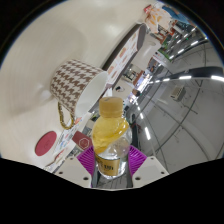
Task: Pour water
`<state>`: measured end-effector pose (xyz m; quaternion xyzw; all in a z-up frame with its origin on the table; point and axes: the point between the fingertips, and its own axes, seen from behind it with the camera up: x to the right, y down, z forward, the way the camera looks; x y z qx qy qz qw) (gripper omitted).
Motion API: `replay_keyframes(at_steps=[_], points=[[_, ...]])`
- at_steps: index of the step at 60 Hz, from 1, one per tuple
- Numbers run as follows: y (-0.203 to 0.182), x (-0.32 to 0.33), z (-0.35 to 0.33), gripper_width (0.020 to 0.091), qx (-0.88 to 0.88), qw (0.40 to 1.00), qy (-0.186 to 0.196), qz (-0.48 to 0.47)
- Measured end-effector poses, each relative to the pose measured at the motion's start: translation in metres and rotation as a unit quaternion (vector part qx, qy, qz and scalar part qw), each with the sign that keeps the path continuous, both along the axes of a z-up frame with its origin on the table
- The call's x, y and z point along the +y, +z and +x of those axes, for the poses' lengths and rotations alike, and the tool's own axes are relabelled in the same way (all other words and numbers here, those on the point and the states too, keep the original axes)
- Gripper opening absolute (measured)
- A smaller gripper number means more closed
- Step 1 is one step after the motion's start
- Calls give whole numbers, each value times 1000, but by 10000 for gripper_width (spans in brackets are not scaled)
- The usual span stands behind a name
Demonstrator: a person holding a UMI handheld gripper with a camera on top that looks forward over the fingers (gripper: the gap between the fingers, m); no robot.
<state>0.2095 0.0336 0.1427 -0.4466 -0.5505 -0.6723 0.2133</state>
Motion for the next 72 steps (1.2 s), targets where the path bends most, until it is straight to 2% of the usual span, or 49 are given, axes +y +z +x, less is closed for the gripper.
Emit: replay_keyframes(at_steps=[8, 15, 21, 28, 38, 47, 57, 59, 66, 72], points=[[10, -2, 2, 397, 65, 998, -2, 14], [25, -10, 13, 398, 221, 974, -24, 44], [38, -17, 23, 400, 402, 912, -41, 71], [41, -24, 34, 398, 582, 805, -64, 100], [-4, -24, 48, 397, 767, 626, -108, 86], [-56, -19, 57, 398, 826, 545, -128, 68], [-107, -26, 66, 405, 844, 511, -154, 52], [-105, -25, 66, 398, 851, 503, -137, 62], [-107, -31, 68, 420, 858, 492, -131, 64], [-105, -32, 69, 490, 862, 485, -133, 62]])
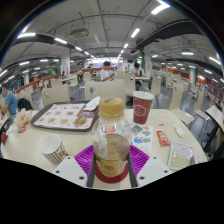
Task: Pour water
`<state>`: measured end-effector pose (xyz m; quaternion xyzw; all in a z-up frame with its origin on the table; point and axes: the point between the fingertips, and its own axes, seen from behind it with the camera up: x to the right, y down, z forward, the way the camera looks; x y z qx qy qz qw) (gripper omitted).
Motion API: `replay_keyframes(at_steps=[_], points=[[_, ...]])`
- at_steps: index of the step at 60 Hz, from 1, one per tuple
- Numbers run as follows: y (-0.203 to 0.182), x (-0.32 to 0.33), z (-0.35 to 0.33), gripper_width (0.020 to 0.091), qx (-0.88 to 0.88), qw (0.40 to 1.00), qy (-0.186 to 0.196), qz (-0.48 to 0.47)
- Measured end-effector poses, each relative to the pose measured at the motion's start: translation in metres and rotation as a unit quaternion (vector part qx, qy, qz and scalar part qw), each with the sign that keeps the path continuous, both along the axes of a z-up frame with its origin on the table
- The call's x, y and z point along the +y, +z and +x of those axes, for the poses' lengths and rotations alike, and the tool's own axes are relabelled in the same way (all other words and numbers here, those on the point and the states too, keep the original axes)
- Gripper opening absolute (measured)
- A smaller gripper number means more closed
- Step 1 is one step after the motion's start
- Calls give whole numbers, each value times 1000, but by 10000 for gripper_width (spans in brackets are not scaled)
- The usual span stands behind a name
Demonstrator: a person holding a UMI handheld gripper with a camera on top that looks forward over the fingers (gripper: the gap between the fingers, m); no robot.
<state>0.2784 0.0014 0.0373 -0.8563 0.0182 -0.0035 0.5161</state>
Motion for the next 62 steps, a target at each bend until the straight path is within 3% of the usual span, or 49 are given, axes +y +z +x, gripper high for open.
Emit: replay_keyframes(at_steps=[3, 5, 7, 8, 11, 14, 40, 62], points=[[-4, -1, -2, 533, -1, 1000, 5, -17], [-8, -6, -2, 641, -2, 999, 6, -33], [-8, -12, -4, 829, 0, 999, 4, -46], [-7, -16, -5, 866, 1, 999, 4, -54], [-5, -31, -7, 811, -2, 997, 0, -72], [3, -46, -9, 855, -9, 997, -5, -81], [96, -219, -94, 851, -21, 992, -21, -123], [121, -251, -112, 850, -41, 993, -17, -108]])
